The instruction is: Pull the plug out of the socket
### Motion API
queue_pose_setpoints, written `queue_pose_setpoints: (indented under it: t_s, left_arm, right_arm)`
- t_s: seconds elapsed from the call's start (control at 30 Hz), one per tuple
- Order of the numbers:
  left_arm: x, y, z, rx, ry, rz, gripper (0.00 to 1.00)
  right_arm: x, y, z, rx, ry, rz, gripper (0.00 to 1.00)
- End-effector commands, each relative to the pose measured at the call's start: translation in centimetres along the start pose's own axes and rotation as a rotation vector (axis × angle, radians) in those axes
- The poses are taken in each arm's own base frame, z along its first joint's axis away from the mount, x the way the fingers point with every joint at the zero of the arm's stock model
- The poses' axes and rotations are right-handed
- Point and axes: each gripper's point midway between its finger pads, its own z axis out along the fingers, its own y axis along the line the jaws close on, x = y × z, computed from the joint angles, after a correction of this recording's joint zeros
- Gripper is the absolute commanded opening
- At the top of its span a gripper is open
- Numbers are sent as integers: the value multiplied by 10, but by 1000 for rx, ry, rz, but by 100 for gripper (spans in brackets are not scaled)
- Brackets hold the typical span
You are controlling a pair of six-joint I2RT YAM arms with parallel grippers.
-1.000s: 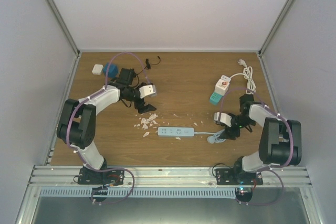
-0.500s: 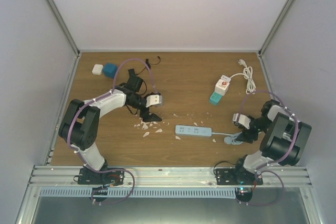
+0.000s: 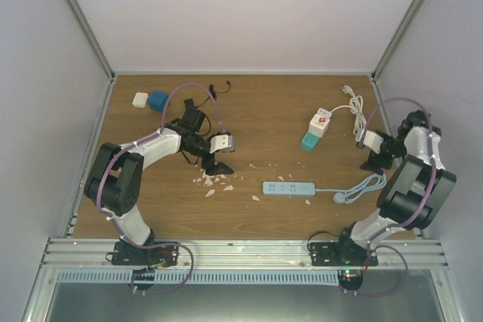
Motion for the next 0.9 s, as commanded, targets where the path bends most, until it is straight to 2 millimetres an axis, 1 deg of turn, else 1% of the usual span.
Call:
queue_pose_setpoints:
  t_s: [0.0,0.1,0.3,0.57,0.67,0.73,0.87]
  left_arm:
    - [-22,9,-12,-24,-76,26,91]
    - [-23,9,-14,-24,-86,16,92]
    - [-24,9,-16,-26,-96,5,92]
    - [-24,9,-19,-36,-103,-2,92]
    - [-23,8,-20,-36,-104,-4,92]
    - [-22,6,-19,-36,-104,-4,92]
    - [-21,6,-21,-43,-101,-7,92]
  right_arm:
    - [-33,-24,-6,23,-157,57,94]
    - [-40,-46,-5,81,-178,47,94]
    - [-55,-84,8,148,-198,10,93]
    - [-73,-111,50,163,-191,-37,91]
    - [-74,-122,68,158,-188,-34,92]
    - [-74,-129,76,157,-194,-33,93]
    - [-74,-134,94,148,-197,-60,93]
